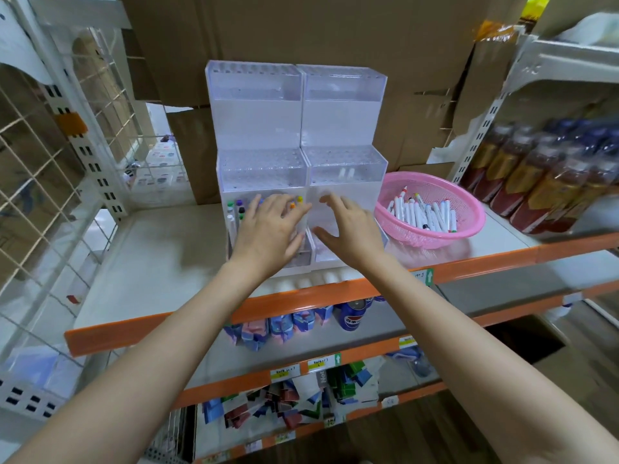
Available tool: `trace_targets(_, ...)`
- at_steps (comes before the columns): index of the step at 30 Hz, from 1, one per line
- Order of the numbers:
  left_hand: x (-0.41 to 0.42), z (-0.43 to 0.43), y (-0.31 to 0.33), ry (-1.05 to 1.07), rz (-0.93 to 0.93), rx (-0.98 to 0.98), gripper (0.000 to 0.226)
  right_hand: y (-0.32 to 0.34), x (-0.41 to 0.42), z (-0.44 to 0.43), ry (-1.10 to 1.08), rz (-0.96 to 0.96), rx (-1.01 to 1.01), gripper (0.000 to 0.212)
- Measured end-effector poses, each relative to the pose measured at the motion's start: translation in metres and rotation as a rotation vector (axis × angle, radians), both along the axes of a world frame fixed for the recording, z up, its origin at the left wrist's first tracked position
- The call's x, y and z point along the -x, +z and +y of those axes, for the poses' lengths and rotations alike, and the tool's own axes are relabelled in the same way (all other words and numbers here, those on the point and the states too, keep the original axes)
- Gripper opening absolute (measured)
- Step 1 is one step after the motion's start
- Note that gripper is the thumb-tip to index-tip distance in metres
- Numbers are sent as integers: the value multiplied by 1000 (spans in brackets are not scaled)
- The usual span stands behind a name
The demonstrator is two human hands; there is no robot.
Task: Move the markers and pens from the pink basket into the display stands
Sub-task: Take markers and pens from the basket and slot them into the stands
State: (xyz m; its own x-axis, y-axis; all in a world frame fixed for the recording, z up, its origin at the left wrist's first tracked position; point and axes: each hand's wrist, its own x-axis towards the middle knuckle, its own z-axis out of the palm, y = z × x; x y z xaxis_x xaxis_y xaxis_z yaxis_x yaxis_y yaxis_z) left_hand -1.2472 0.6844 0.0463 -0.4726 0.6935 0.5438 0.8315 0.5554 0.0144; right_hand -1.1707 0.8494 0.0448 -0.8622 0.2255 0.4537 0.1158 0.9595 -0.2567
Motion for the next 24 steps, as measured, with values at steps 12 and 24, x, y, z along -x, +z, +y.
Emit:
trace_targets(12,-39,127,5,-170,-37,118,51,4,-62,113,-238,-134,-80,52)
trace_targets(24,-37,253,6,-214,-279,143,49,3,-54,221,-279,-279,0,56)
